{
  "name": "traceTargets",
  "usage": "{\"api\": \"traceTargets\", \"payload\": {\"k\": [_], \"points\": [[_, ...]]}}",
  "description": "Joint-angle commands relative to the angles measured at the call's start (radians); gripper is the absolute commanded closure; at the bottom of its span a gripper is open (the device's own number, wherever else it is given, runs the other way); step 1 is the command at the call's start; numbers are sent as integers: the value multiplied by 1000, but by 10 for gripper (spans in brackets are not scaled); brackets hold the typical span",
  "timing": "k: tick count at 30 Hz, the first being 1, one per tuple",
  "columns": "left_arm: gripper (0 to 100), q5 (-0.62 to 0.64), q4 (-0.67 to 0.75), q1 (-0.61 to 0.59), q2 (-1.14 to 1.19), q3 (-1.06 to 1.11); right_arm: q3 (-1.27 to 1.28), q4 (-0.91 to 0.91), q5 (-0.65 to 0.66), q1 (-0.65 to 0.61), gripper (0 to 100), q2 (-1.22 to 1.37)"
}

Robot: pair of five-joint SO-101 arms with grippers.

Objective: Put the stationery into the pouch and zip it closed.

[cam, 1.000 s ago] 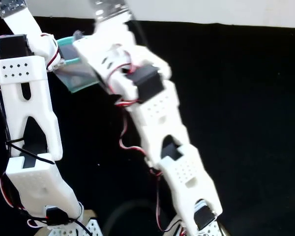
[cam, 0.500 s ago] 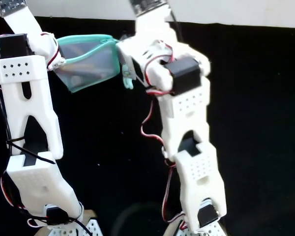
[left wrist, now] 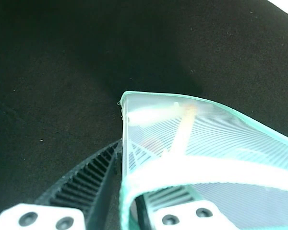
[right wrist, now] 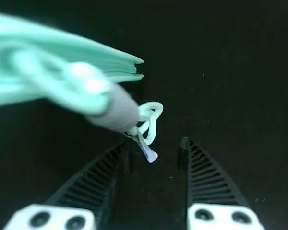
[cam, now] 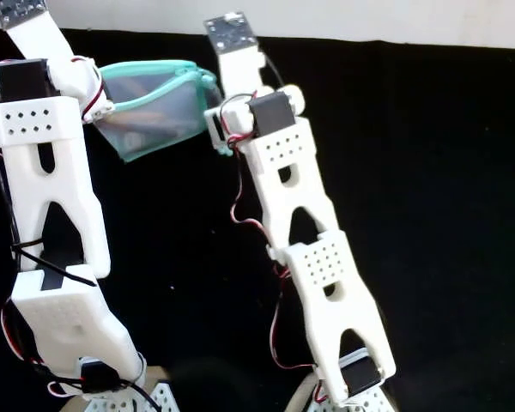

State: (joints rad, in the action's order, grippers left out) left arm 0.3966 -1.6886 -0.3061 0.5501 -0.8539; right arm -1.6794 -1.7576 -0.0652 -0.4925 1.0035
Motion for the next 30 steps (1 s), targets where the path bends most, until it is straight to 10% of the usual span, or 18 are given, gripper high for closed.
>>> {"api": "traceTargets", "payload": {"k": [1, 22, 30], "points": [[993, -5, 11, -36, 58, 1, -87, -5, -74, 12, 842, -13], [993, -5, 9, -36, 59, 4, -70, -10, -95, -38, 844, -271], [993, -5, 8, -36, 59, 1, 453, -7, -95, -113, 843, -545]]}}
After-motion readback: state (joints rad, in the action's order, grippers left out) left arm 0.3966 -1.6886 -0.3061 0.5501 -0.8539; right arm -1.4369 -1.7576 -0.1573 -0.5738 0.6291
